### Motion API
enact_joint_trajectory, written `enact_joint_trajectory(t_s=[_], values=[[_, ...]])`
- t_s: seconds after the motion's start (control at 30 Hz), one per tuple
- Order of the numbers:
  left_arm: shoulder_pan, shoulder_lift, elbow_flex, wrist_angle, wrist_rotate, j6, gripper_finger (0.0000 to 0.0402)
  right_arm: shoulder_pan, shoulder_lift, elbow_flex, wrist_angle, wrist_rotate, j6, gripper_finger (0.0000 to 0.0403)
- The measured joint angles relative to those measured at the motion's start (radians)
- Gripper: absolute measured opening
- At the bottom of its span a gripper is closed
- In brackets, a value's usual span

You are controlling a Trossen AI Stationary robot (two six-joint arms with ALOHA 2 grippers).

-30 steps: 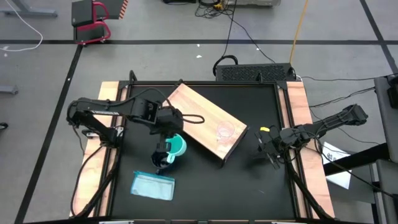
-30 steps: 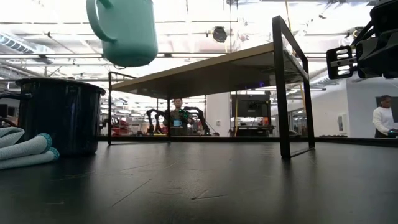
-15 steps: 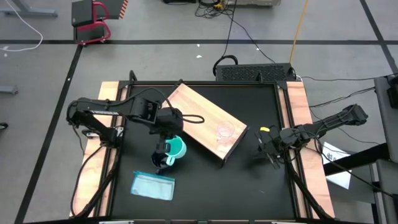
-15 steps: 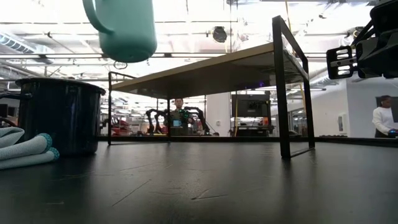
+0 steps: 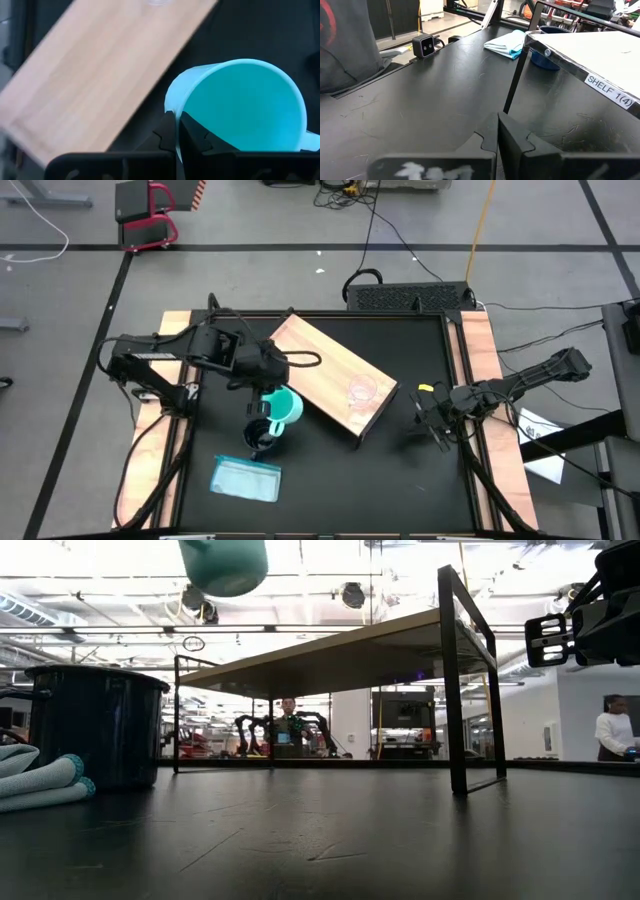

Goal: Stack small to large cups/mugs on shelf
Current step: Put the light blue mug on the shelf

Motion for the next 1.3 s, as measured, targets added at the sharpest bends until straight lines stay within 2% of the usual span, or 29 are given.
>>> enact_joint_trajectory(t_s=[0.07,0.43,0.6,1.3], values=[[0.005,0.0,0.021,-0.012,-0.026,-0.021,0.0003,0.0,0.0,0.0,0.0,0.0,0.0,0.0],[0.033,0.03,0.024,-0.014,-0.018,-0.138,0.0003,0.0,0.0,0.0,0.0,0.0,0.0,0.0],[0.031,0.063,0.024,-0.058,0.005,-0.136,0.0003,0.0,0.0,0.0,0.002,0.0,0.0,0.0],[0.035,0.076,0.024,-0.058,0.005,-0.123,0.0003,0.0,0.0,0.0,0.008,0.0,0.002,0.0]])
